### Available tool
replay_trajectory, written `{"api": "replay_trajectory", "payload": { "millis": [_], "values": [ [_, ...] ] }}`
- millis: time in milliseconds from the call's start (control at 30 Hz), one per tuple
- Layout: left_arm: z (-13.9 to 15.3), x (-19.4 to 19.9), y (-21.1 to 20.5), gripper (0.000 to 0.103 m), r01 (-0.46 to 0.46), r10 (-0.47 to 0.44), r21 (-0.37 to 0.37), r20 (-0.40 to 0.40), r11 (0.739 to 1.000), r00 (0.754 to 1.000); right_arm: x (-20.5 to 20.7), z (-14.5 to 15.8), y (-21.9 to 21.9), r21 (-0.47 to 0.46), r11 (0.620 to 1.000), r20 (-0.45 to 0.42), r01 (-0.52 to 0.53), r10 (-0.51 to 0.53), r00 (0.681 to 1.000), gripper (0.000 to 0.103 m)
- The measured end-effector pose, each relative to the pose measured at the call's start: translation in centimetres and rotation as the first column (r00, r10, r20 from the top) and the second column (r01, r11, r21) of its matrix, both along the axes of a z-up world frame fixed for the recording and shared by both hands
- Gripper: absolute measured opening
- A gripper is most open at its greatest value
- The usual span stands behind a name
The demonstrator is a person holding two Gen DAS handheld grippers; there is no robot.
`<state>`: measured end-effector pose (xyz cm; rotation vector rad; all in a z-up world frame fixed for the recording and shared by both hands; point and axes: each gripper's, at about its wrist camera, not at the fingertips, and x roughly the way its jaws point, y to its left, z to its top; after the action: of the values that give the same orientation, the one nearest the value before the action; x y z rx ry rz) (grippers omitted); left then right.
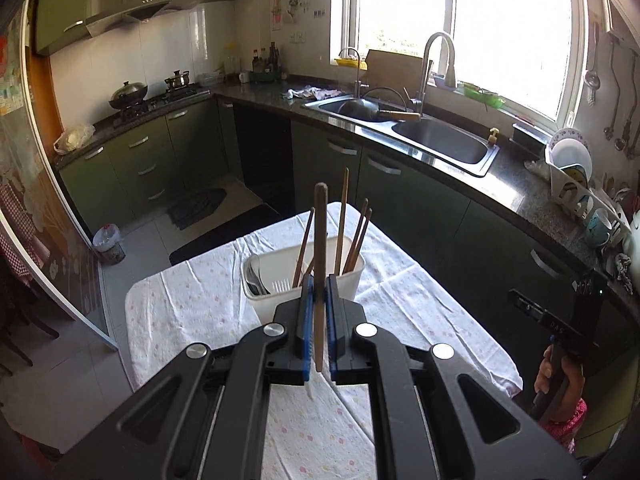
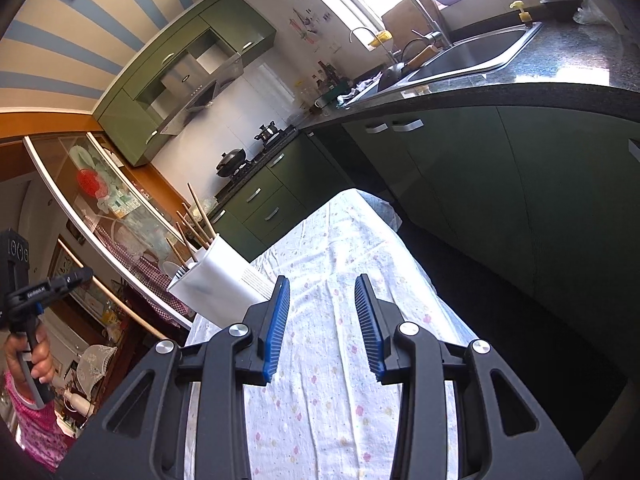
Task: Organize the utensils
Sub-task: 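Carry the chopstick over the caddy and open the left gripper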
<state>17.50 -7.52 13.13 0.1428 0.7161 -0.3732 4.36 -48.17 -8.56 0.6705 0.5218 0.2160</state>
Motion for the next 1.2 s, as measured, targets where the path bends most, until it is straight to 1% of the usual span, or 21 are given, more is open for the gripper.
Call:
{"api": "replay_trajectory", "payload": {
  "millis": [100,200,267,367,433,533,667,733,800,867,933,967,1000,1033,1100,1133,1200],
  "values": [
    [2.8,1.4,0.1,0.006,-0.030,0.031,-0.021,0.045,0.999,0.999,-0.4,0.4,-0.1,0.001,1.000,0.007,-0.003,0.003,1.000,0.035],
    [4.8,2.9,0.1,0.006,-0.066,0.068,-0.032,0.091,0.997,0.994,-0.6,0.8,-0.1,0.003,1.000,0.015,-0.004,0.004,1.000,0.035],
    [5.5,4.1,0.0,0.006,-0.084,0.088,-0.040,0.109,0.996,0.990,-0.8,0.9,-0.2,0.004,1.000,0.020,-0.006,0.006,1.000,0.035],
    [5.2,5.8,-0.1,0.006,-0.108,0.113,-0.049,0.102,0.993,0.988,-1.0,1.0,-0.2,0.004,1.000,0.025,-0.015,0.015,1.000,0.035],
    [4.2,6.8,-0.1,0.006,-0.118,0.123,-0.059,0.083,0.991,0.989,-0.9,1.0,-0.3,0.004,1.000,0.025,-0.017,0.017,1.000,0.035],
    [2.1,8.3,-0.3,0.006,-0.134,0.136,-0.056,0.045,0.989,0.990,-0.9,1.0,-0.4,0.006,1.000,0.025,-0.017,0.017,1.000,0.035],
    [-1.7,9.8,-0.2,0.006,-0.140,0.140,-0.033,-0.012,0.990,0.990,-1.0,1.0,-0.4,0.004,1.000,0.025,-0.016,0.016,1.000,0.036],
    [-3.5,10.2,-0.2,0.006,-0.139,0.138,-0.024,-0.037,0.990,0.990,-1.0,1.2,-0.1,-0.002,1.000,0.027,-0.022,0.022,0.999,0.039],
    [-5.2,10.4,0.0,0.006,-0.137,0.136,-0.020,-0.052,0.990,0.989,-1.1,1.5,0.5,-0.012,0.999,0.032,-0.039,0.040,0.999,0.039],
    [-6.5,10.1,0.2,0.008,-0.135,0.133,-0.030,-0.061,0.990,0.989,-1.1,1.9,1.3,-0.026,0.998,0.039,-0.059,0.060,0.997,0.039],
    [-7.3,9.5,0.6,0.019,-0.136,0.133,-0.039,-0.057,0.990,0.989,-1.3,2.4,2.1,-0.039,0.996,0.048,-0.079,0.081,0.996,0.039],
    [-7.5,9.1,0.8,0.033,-0.138,0.136,-0.039,-0.047,0.990,0.990,-1.4,2.7,2.5,-0.048,0.995,0.051,-0.089,0.092,0.994,0.040],
    [-7.6,8.4,1.1,0.045,-0.142,0.141,-0.044,-0.030,0.989,0.990,-1.5,2.9,2.9,-0.057,0.993,0.056,-0.100,0.103,0.993,0.041],
    [-7.6,7.5,1.4,0.048,-0.145,0.144,-0.054,-0.008,0.988,0.989,-1.6,3.3,3.4,-0.066,0.992,0.061,-0.110,0.114,0.992,0.044],
    [-7.2,5.4,2.1,0.061,-0.141,0.144,-0.082,0.036,0.987,0.989,-1.9,3.9,4.4,-0.090,0.988,0.072,-0.128,0.135,0.988,0.046],
    [-7.0,4.1,2.5,0.066,-0.145,0.151,-0.091,0.060,0.985,0.987,-2.1,4.4,5.0,-0.106,0.985,0.077,-0.134,0.142,0.987,0.047],
    [-6.7,1.1,3.5,0.079,-0.168,0.179,-0.107,0.111,0.980,0.977,-2.5,5.1,6.2,-0.139,0.980,0.092,-0.145,0.159,0.983,0.048]
  ]
}}
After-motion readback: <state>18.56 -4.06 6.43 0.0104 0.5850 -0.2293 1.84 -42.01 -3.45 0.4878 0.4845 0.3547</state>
